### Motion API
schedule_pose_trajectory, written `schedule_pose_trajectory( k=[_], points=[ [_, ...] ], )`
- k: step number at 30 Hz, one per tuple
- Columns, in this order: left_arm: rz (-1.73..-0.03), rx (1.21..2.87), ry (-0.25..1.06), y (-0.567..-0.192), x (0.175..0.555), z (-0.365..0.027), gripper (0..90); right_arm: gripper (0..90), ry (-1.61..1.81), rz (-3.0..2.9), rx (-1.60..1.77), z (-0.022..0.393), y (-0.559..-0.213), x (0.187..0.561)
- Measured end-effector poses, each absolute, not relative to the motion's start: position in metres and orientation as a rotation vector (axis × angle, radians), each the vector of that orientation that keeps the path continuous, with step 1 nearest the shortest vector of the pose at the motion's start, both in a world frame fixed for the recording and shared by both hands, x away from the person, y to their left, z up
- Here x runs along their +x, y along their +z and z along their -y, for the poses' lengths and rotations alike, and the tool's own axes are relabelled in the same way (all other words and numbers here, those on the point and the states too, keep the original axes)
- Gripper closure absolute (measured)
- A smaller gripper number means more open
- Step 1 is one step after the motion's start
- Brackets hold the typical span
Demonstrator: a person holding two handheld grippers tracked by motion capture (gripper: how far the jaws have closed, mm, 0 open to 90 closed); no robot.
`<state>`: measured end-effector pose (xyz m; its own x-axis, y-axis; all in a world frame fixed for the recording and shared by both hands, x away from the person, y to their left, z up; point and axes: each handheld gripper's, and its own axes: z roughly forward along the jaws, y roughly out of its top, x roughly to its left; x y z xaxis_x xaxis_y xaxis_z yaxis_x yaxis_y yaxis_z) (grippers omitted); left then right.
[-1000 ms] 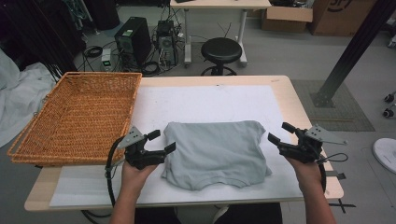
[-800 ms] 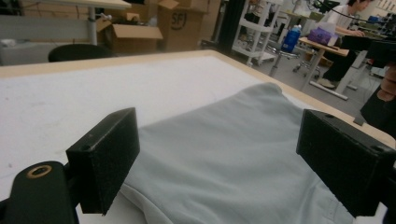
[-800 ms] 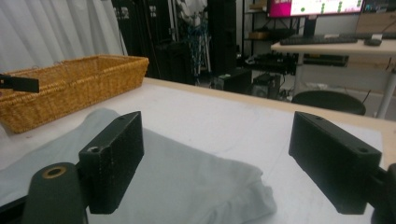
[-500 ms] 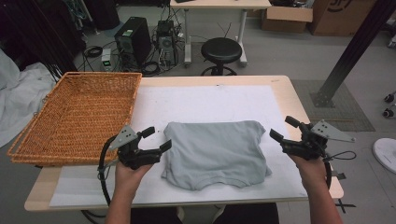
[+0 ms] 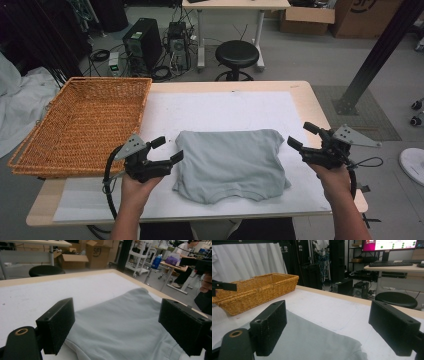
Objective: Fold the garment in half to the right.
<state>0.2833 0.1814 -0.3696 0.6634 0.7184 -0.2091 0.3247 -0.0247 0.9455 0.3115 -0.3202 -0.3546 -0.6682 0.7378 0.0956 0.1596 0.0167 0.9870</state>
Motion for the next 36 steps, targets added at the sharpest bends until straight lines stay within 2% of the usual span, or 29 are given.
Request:
schedule_pose_trajectory(
  k=[7,16,22,29,36],
  points=[
    [-0.88,1.644,0.392,-0.375,0.277,-0.175,14.5,14.0,1.693,-1.912,0.875,0.301,-0.345,0.317],
    [-0.957,1.655,0.386,-0.395,0.264,-0.173,14.9,14.4,1.644,-2.112,0.798,0.225,-0.328,0.36],
    [-0.996,1.712,0.378,-0.409,0.255,-0.167,14.9,14.4,1.551,-2.267,0.799,0.17,-0.34,0.388],
    [-1.047,1.692,0.363,-0.423,0.247,-0.161,14.7,14.5,1.403,-2.429,0.843,0.109,-0.358,0.419],
    [-1.119,1.741,0.355,-0.434,0.244,-0.154,15.2,14.7,1.313,-2.539,0.839,0.062,-0.379,0.438]
  ],
)
